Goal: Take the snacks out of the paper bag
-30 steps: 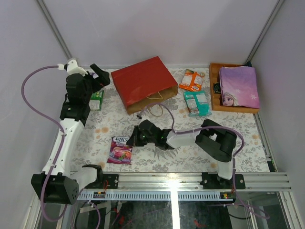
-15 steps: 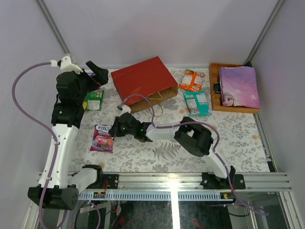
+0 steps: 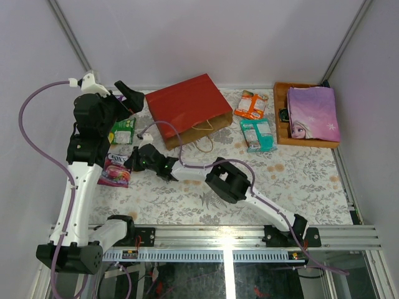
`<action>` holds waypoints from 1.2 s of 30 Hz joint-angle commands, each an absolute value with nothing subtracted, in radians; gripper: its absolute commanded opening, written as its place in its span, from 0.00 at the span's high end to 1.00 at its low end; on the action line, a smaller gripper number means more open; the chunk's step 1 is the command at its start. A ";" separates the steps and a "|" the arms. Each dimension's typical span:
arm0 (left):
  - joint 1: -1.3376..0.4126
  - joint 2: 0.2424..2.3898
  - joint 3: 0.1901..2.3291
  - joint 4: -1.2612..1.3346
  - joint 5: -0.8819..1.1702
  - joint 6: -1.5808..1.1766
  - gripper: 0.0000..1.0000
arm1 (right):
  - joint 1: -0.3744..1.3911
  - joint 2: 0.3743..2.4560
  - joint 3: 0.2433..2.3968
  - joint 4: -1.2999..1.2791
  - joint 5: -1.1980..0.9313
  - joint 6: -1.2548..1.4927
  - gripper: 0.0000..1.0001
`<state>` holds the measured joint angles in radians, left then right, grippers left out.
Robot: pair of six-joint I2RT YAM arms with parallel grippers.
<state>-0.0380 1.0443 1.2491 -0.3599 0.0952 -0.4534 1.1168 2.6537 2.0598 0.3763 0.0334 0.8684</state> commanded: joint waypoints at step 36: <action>-0.032 1.072 1.261 -0.326 0.177 -0.448 0.00 | 1.137 2.354 1.584 0.493 0.358 1.063 0.43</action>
